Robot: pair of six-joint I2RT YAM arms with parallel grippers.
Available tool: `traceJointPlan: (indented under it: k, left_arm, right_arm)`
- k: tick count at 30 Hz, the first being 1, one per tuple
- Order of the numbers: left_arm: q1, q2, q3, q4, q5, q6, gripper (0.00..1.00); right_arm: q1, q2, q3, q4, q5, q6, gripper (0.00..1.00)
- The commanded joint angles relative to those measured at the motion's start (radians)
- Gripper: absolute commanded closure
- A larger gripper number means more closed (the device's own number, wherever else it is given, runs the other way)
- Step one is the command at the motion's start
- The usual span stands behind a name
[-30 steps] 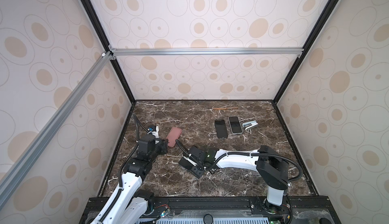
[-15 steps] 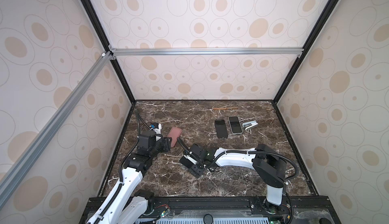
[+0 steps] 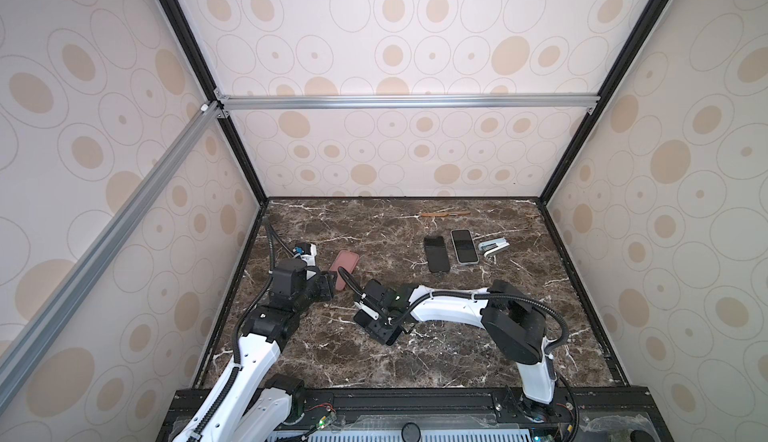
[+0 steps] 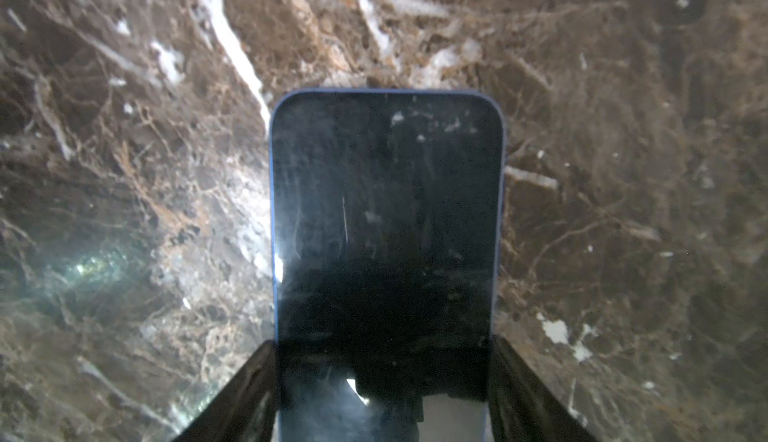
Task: Put the phone into the phone case
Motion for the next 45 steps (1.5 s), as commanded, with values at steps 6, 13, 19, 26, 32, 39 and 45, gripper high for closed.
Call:
traceJointPlan:
  k: [6,13,19,26,32,39,45]
  left_arm:
    - [0.006,0.034,0.028,-0.022,0.061,0.007,0.52]
    - [0.007,0.112,0.055,-0.041,0.201,0.030,0.52]
    - [0.005,0.178,0.108,-0.085,0.366,0.045,0.50]
    - [0.005,0.236,0.156,-0.121,0.515,0.052,0.48]
    - [0.003,0.271,0.200,-0.176,0.576,0.078,0.48]
    - [-0.001,0.249,0.194,-0.156,0.706,0.058,0.61]
    - [-0.001,0.199,0.171,-0.089,0.752,0.012,1.00]
  right_arm:
    - [0.001,-0.072,-0.054,0.015,0.039,-0.007,0.46]
    - [-0.001,-0.181,-0.157,0.167,0.080,-0.038,0.48]
    - [0.000,-0.303,-0.267,0.329,0.118,-0.069,0.48]
    - [0.000,-0.424,-0.330,0.456,0.133,-0.150,0.48]
    - [0.000,-0.519,-0.354,0.528,0.110,-0.212,0.48]
    - [0.000,-0.552,-0.336,0.543,0.099,-0.262,0.49]
    - [0.000,-0.568,-0.330,0.548,0.106,-0.268,0.48]
